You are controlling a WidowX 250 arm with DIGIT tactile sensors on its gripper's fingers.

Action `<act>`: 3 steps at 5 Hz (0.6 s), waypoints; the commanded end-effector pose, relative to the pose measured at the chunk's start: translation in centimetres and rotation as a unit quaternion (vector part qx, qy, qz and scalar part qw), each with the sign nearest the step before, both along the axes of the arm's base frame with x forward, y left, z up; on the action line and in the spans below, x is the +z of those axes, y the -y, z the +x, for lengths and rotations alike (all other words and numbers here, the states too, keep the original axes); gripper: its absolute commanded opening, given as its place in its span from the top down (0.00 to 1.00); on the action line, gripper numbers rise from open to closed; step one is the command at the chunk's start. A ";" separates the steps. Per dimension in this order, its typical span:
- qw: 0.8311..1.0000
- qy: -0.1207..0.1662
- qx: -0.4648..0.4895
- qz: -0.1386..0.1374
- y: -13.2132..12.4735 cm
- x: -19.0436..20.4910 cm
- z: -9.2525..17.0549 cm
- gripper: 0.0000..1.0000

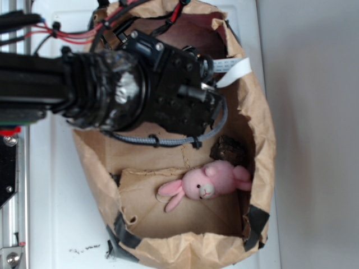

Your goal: Grab the green block.

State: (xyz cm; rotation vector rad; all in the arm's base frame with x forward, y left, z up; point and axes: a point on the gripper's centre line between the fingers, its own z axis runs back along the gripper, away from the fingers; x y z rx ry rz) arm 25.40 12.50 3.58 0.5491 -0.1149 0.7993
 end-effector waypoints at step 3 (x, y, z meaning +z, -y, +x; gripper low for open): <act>0.990 0.028 0.003 -0.136 -0.2 5.4 -1.1 0.00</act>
